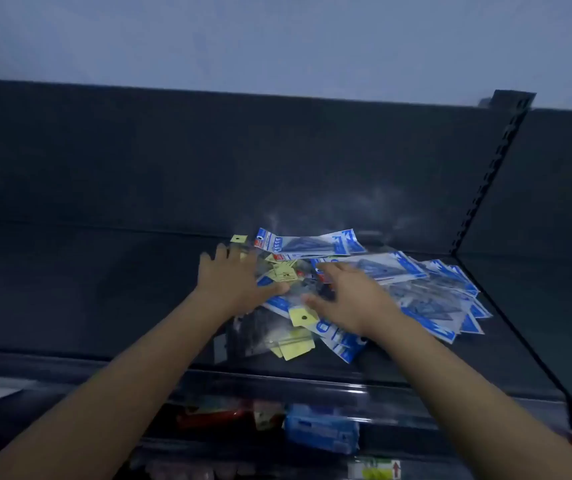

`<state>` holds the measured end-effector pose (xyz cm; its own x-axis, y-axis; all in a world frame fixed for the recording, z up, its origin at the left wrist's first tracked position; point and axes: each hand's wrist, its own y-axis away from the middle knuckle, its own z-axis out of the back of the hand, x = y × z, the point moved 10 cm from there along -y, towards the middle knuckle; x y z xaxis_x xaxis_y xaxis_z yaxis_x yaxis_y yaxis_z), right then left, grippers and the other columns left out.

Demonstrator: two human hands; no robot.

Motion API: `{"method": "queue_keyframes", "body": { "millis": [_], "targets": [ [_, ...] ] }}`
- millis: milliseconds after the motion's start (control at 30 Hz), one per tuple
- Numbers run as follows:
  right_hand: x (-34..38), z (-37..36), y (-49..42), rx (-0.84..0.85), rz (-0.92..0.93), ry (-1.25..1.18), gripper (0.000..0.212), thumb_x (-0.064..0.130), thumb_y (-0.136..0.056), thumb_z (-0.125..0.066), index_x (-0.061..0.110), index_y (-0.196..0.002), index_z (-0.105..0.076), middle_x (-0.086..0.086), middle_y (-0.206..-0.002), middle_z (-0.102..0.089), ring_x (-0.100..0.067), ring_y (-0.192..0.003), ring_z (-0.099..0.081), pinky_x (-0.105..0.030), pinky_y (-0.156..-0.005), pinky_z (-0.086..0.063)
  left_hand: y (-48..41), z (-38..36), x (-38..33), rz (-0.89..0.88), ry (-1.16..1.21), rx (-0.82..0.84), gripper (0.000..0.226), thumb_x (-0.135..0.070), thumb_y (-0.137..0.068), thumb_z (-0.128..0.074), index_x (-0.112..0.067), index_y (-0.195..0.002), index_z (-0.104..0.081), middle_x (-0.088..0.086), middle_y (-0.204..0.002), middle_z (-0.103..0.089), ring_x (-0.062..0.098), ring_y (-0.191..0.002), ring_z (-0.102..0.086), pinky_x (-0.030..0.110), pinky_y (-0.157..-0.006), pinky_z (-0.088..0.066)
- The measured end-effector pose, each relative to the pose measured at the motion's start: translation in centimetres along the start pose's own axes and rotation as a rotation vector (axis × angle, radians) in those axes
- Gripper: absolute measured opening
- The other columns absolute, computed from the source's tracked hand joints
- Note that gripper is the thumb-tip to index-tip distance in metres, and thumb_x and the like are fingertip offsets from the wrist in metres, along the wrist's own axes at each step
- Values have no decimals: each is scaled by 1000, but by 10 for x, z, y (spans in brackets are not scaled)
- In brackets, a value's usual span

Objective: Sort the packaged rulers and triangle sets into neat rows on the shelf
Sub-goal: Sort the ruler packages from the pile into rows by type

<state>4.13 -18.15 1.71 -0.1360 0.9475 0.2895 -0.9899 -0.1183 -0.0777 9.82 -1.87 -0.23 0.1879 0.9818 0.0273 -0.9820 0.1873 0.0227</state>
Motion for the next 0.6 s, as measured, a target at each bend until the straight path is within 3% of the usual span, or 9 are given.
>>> {"method": "queue_keyframes", "body": {
  "millis": [133,200,367,467,600],
  "targets": [
    [18,-19,-36,50,60,95,51,59,-86,-49,18,-115,-56,-4,-117,-54,-26,-114,-50,-36,-91,-42,-20,-13,11,30,-28,-3,84,-78,-86,-18,-27,-153,-18,9,-160,-17,31,-146,-13,50,-114,-16],
    [19,-30,-56,95,64,128,48,59,-86,-48,17,-106,-58,-6,-116,-53,-27,-114,-49,-36,-90,-39,-28,-20,16,47,-29,13,80,-75,-88,-18,-27,-152,-20,9,-159,-19,30,-146,-14,49,-114,-17],
    [20,-41,-86,58,58,94,47,56,-85,-52,20,-116,-59,-6,-131,-51,-27,-125,-43,-37,-97,-37,-44,-30,36,64,-72,25,70,-66,-93,-21,-26,-150,-25,11,-158,-21,31,-146,-15,48,-113,-19],
    [21,-46,-97,65,16,142,61,61,-85,-48,21,-130,-52,-9,-145,-39,-27,-135,-32,-40,-107,-27,-49,-34,44,50,-62,55,67,-66,-94,-21,-26,-148,-31,12,-157,-25,31,-145,-18,48,-113,-20],
    [16,-49,-100,83,-49,174,69,65,-88,-39,19,-138,-48,-8,-155,-24,-25,-143,-17,-43,-114,-16,-56,-21,33,-86,13,-56,54,-56,-94,-33,-28,-138,-45,5,-144,-44,26,-136,-34,42,-109,-25]
  ]
}}
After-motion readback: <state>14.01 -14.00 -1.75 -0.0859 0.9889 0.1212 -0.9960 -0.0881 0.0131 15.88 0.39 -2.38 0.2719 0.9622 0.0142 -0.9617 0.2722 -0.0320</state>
